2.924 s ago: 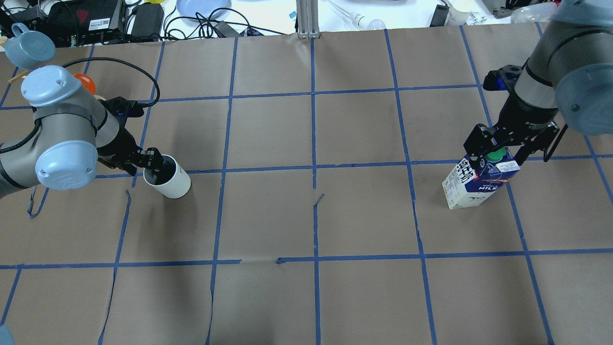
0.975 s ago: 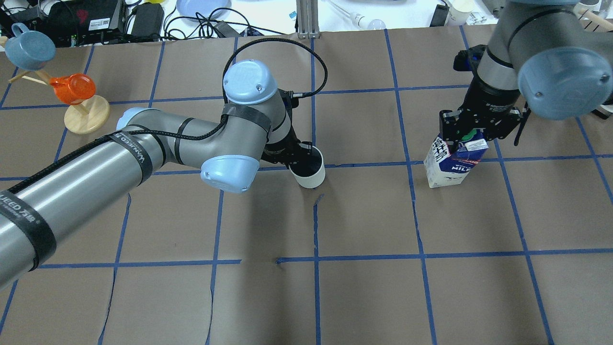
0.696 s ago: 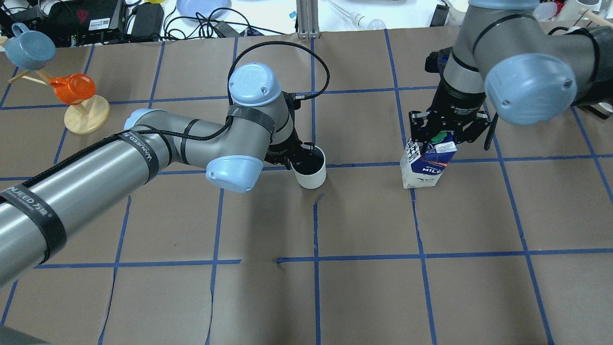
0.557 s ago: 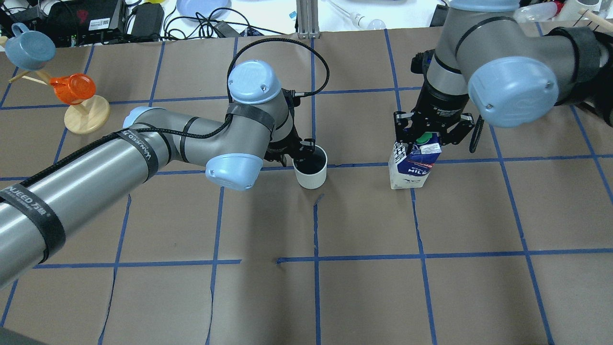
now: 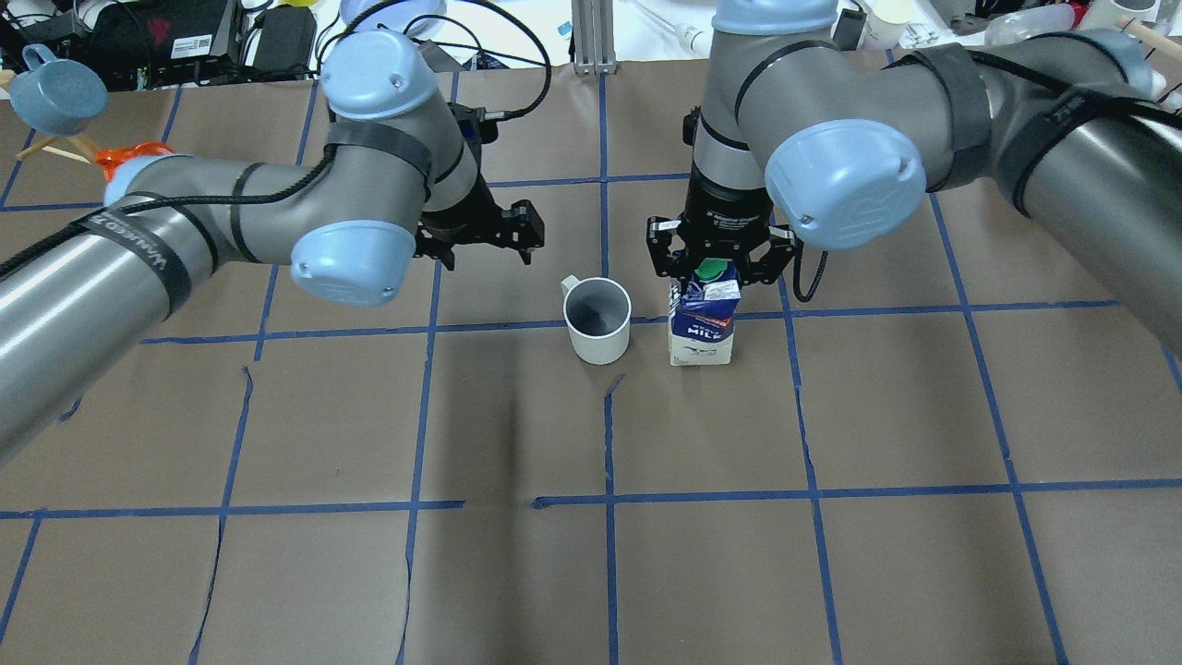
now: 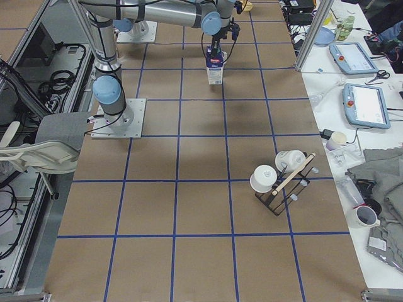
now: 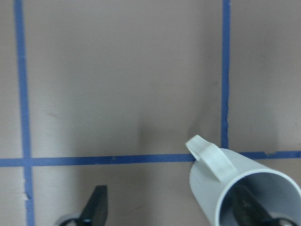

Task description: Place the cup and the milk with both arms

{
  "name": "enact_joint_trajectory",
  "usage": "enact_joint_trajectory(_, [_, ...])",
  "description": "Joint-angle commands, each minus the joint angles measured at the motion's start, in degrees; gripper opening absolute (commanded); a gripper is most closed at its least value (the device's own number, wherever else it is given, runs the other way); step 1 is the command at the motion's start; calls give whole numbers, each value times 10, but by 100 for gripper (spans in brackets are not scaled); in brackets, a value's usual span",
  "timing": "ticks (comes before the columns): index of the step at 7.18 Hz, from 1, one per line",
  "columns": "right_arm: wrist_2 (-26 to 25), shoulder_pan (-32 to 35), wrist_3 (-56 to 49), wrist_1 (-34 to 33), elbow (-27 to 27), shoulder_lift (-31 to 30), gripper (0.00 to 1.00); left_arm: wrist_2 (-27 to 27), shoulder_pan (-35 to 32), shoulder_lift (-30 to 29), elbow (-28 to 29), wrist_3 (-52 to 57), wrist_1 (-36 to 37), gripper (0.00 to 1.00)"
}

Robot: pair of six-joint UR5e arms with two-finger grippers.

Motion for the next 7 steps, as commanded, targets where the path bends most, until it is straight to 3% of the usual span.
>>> enact_joint_trajectory(1, [16,21,20,-19,-6,12,53,-1,74,41,6,84,-41,100])
enact_joint_trajectory(3, [10,23,15,-23,-4,17,53,-1,102,72,43,99,-89,100])
enact_joint_trajectory(5, [7,22,12,-24,-6,19,53,25,97,97,107,100,-129,100])
enact_joint_trajectory(7, [14,22,13,-30,-3,21,53,24,94,101,130,99,-141,100])
